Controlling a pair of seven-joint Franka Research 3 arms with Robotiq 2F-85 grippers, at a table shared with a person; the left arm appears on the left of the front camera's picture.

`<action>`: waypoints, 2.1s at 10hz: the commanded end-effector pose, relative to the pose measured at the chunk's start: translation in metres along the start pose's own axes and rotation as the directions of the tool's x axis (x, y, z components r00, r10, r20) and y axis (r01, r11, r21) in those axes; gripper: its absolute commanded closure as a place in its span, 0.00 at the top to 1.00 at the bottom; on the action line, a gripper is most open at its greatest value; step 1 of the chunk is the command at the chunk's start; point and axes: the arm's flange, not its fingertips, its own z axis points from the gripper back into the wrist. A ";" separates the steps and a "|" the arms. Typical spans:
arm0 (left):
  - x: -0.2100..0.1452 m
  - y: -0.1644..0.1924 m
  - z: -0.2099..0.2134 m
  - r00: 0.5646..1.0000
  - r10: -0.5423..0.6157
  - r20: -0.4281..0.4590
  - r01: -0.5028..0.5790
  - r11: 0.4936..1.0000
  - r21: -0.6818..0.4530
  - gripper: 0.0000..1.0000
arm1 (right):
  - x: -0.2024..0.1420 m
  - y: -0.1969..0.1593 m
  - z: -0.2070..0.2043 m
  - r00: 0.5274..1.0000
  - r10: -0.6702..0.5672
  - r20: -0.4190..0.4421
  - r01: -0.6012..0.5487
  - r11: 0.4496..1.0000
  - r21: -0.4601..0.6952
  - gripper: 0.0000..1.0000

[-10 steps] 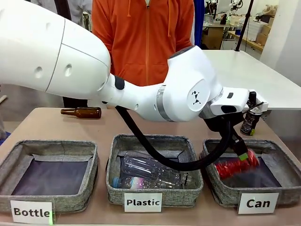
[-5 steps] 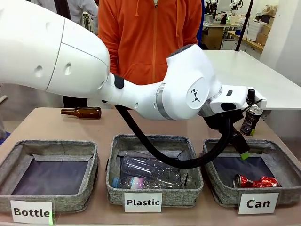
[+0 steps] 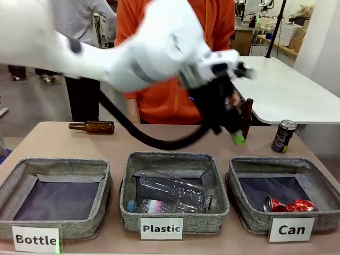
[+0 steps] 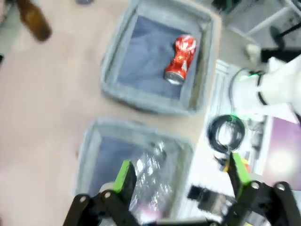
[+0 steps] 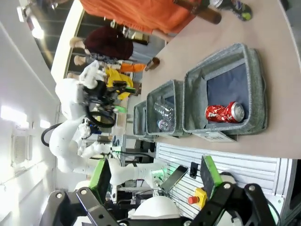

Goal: Sort the can waste into the basket.
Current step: Pick up the can waste from the table and place it in the right Fabric basket.

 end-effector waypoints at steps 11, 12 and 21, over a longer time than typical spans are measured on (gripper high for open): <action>-0.580 0.100 0.261 0.041 0.932 0.360 -0.392 0.347 -0.852 1.00 | 0.010 0.028 -0.276 0.891 -0.231 -0.390 0.278 0.958 0.067 1.00; -0.602 0.107 0.257 -0.031 0.937 0.348 -0.345 0.317 -0.884 1.00 | 0.011 0.028 -0.260 0.884 -0.112 -0.453 0.162 0.984 0.074 1.00; -0.571 0.088 0.257 0.072 0.933 0.353 -0.521 0.337 -0.784 1.00 | 0.011 0.028 -0.260 0.884 -0.112 -0.453 0.162 0.984 0.074 1.00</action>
